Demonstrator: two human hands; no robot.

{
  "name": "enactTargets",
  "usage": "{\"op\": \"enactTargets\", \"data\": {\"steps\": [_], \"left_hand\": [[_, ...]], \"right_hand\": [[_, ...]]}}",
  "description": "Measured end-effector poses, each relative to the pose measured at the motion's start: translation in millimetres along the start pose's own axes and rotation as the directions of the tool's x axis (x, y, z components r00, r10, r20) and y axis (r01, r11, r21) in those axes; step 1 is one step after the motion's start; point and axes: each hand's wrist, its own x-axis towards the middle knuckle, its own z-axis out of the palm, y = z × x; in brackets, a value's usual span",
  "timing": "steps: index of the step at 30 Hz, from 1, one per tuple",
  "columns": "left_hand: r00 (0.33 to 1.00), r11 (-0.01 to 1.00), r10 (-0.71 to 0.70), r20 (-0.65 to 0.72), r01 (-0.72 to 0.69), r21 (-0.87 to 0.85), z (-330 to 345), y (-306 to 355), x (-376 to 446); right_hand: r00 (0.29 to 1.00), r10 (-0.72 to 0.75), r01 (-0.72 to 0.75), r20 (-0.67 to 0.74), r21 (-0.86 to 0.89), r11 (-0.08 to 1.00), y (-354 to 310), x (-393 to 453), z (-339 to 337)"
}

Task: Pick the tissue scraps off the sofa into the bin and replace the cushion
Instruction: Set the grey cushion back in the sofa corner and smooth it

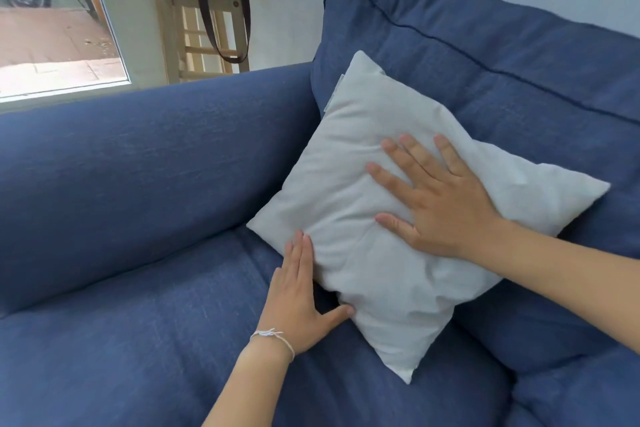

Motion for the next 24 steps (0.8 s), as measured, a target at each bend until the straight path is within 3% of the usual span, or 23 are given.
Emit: {"op": "enactTargets", "data": {"steps": [3, 7, 13, 16, 19, 21, 24], "left_hand": [[0.999, 0.998, -0.042, 0.032, 0.041, 0.038, -5.4, -4.6, -3.6], [0.986, 0.966, 0.159, 0.057, -0.167, 0.198, -25.7, 10.1, 19.4], [0.925, 0.902, 0.379, 0.008, -0.371, 0.220, -51.3, 51.6, 67.5], [0.947, 0.921, 0.320, 0.021, -0.316, 0.226, -46.3, 47.2, 74.9], [0.986, 0.947, 0.149, 0.070, -0.163, 0.278, -40.0, 19.9, 67.0], [0.989, 0.951, 0.089, 0.115, -0.119, 0.286, -38.3, -0.2, 57.6], [0.980, 0.949, 0.157, 0.120, -0.184, 0.255, -42.0, -9.4, 53.6]], "right_hand": [[0.992, 0.114, -0.113, -0.048, 0.022, 0.993, 1.8, -4.9, -1.1], [0.983, 0.119, -0.106, -0.138, 0.097, 0.990, -10.4, -24.1, -2.1], [0.997, 0.070, -0.074, 0.034, 0.134, 0.988, -12.6, -54.8, 2.5], [0.990, 0.095, -0.107, 0.100, 0.127, 0.986, 5.2, -57.7, -1.4], [0.981, 0.118, -0.137, 0.156, 0.116, 0.984, 17.0, -62.4, -6.2], [0.987, 0.107, -0.122, 0.119, 0.127, 0.984, 14.0, -62.8, -12.2], [0.991, 0.131, -0.127, -0.007, 0.186, 0.974, 0.9, -54.4, -21.6]]}}
